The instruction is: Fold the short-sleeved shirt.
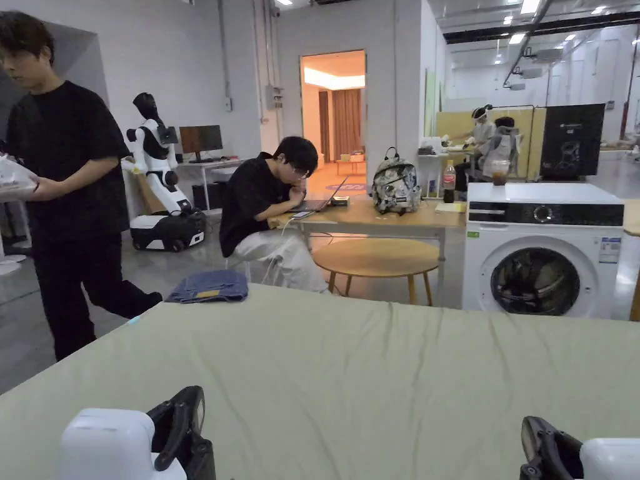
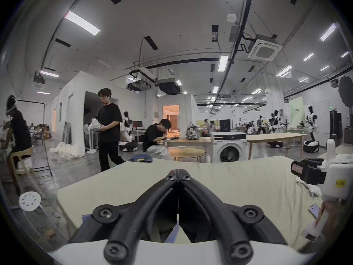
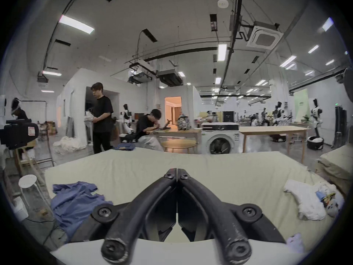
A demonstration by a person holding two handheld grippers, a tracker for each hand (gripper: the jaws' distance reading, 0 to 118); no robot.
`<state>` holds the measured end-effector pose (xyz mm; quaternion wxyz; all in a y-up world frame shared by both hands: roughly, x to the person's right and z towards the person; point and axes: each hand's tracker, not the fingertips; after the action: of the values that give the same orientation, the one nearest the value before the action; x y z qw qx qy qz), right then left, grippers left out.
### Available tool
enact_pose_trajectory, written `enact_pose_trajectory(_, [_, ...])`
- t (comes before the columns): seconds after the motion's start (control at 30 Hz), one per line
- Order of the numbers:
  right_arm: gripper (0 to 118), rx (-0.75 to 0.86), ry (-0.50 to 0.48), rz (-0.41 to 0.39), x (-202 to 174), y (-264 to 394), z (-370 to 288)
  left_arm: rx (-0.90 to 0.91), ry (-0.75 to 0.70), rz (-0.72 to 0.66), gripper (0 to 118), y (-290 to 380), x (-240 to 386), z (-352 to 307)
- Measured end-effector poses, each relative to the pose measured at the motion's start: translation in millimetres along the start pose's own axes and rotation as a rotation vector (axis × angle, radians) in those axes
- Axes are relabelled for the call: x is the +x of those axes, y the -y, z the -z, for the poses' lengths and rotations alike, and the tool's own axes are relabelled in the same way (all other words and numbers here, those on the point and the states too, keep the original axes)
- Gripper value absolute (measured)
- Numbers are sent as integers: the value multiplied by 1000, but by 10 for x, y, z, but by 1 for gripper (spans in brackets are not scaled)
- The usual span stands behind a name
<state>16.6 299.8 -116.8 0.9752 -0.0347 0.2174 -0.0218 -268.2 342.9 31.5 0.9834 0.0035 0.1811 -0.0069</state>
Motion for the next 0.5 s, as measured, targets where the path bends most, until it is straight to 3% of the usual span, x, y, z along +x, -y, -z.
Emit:
enact_pose_trajectory(0.23, [0, -21, -105, 8, -273, 133, 112, -118, -25, 50, 0, 123, -367, 13])
enact_pose_trajectory(0.37, [0, -55, -139, -3, -232, 224, 74, -265, 129, -7, 0, 315, -664, 230])
enact_pose_trajectory(0.43, [0, -72, -140, -10, -164, 315, 59, -355, 225, -47, 26, 529, -898, 455])
enact_pose_trajectory(0.47, [0, -87, -132, -12, -125, 366, 66, -418, 218, -73, 57, 639, -994, 586])
enact_pose_trajectory(0.5, [0, -119, -110, -10, -83, 418, 84, -498, 200, -88, 65, 790, -1091, 680])
